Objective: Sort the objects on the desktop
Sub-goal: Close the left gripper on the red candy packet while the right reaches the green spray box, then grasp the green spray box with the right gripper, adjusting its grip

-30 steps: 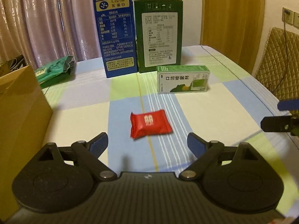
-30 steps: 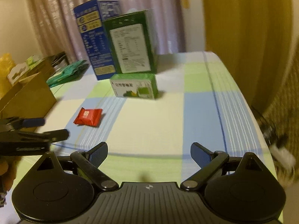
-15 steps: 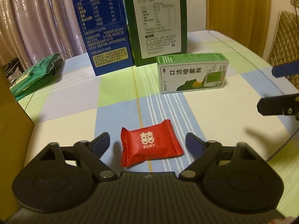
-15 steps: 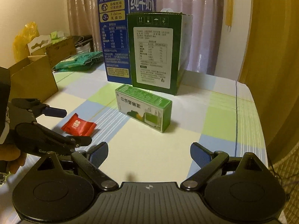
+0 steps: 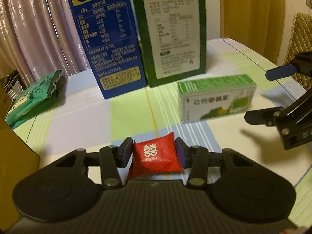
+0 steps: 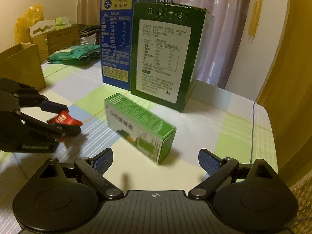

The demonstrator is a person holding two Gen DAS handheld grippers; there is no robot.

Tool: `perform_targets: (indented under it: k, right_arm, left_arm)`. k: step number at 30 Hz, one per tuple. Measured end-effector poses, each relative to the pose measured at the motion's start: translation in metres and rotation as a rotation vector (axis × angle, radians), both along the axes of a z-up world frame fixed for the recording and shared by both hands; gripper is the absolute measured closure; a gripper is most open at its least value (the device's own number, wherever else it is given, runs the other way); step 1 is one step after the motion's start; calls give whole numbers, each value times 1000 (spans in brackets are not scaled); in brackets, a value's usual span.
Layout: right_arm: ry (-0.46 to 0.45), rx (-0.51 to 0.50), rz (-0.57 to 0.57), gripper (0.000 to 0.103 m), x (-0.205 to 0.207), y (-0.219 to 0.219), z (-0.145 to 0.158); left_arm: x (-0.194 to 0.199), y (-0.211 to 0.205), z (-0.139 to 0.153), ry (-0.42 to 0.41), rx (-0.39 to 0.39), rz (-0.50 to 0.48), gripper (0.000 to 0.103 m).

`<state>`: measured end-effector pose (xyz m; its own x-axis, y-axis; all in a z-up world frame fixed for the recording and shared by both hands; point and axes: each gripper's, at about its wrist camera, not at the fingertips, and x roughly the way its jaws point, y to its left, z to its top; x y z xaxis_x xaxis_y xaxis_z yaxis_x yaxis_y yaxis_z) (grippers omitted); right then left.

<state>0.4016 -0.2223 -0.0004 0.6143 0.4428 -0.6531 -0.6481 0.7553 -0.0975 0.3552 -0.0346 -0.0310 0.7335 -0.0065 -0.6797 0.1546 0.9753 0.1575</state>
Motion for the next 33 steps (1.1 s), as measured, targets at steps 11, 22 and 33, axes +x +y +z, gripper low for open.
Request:
perform_targets:
  k: [11,22,33]
  right_arm:
    - [3,-16,33,27,31,29,-12]
    - [52,3,-5,77,-3,31,-5]
    - [144,61,-178,77,-133,8,23]
  left_arm:
    - [12,5,-3,4,-38,5,61]
    - [-8,11,-4,16,-59,9,61]
    - [-128,7,11,57,-89,-87,61]
